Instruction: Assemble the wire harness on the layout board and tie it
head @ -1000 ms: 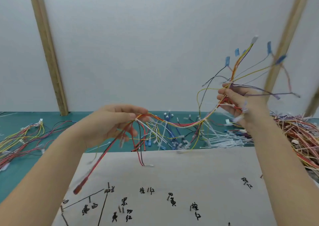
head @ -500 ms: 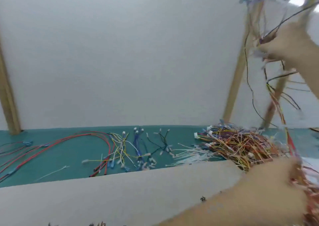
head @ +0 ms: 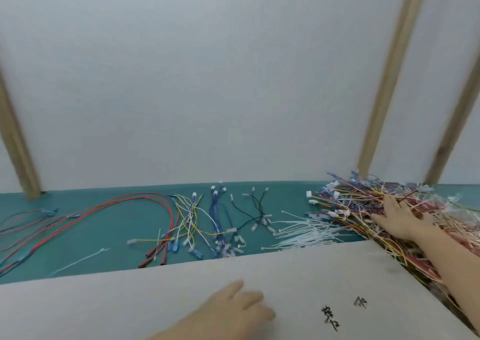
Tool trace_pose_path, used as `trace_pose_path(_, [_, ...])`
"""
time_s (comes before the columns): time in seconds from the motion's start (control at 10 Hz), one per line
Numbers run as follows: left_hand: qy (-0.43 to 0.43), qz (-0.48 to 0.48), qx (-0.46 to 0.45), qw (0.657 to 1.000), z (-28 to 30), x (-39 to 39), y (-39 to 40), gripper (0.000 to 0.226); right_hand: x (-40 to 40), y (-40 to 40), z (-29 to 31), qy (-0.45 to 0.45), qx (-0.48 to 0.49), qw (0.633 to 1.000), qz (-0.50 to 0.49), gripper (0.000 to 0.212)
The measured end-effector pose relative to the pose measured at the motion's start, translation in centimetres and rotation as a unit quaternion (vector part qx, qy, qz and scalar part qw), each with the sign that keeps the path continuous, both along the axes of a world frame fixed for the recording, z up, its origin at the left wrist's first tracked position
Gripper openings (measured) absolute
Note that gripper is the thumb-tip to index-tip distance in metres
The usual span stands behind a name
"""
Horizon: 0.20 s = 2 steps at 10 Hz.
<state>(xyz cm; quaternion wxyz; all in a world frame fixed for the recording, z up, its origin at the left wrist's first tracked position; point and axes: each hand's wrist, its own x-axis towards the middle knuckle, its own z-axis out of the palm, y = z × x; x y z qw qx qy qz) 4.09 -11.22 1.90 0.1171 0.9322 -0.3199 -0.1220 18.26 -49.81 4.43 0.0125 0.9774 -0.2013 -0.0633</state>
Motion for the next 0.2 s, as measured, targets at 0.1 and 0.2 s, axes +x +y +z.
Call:
trace_pose_path(0.1, [-0.237, -0.042, 0.014, 0.97, 1.7, -0.4, 5.6, 0.034, -2.1, 3.2, 3.6, -0.047, 0.002, 0.999, -0.022, 0.051])
trace_pose_path(0.2, [-0.234, 0.004, 0.03, 0.972, 1.9, -0.5, 9.3, 0.048, -3.5, 9.3, 8.2, -0.09, 0.09, 0.992, 0.009, 0.037])
